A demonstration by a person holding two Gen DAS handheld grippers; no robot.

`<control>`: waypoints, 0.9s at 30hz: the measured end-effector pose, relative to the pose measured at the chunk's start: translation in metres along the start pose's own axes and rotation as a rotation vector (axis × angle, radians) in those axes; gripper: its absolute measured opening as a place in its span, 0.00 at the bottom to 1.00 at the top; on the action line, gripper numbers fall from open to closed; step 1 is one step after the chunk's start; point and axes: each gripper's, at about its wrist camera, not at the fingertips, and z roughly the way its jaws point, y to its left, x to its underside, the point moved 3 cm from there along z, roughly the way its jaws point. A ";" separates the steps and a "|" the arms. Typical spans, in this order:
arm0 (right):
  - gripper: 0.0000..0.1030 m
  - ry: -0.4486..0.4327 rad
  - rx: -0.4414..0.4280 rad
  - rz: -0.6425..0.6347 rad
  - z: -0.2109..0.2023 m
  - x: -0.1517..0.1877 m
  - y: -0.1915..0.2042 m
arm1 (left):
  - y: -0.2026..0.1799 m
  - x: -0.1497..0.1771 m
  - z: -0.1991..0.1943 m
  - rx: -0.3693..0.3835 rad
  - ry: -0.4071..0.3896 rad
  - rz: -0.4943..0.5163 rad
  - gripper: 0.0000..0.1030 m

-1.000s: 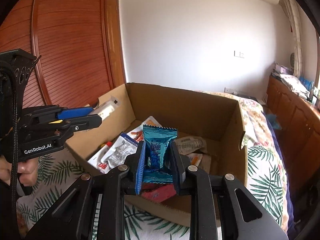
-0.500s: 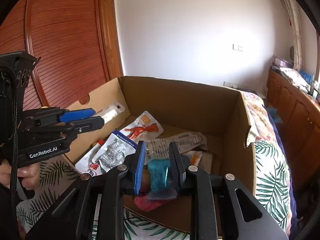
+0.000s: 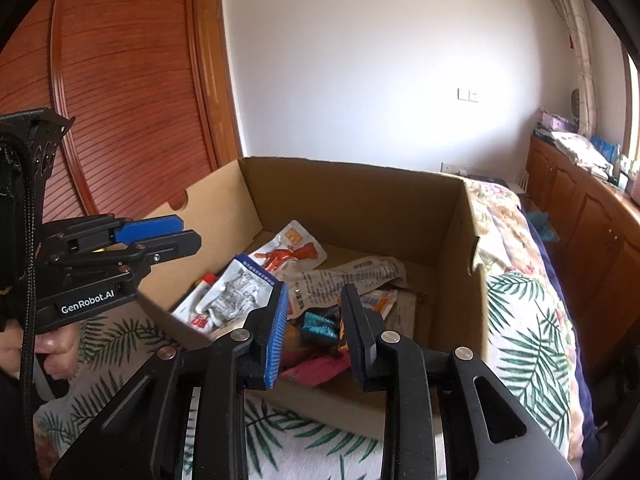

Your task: Organize snacks

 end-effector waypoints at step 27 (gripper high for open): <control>0.82 -0.100 0.121 0.046 -0.116 0.034 0.028 | -0.028 0.046 -0.120 -0.057 -0.058 -0.010 0.68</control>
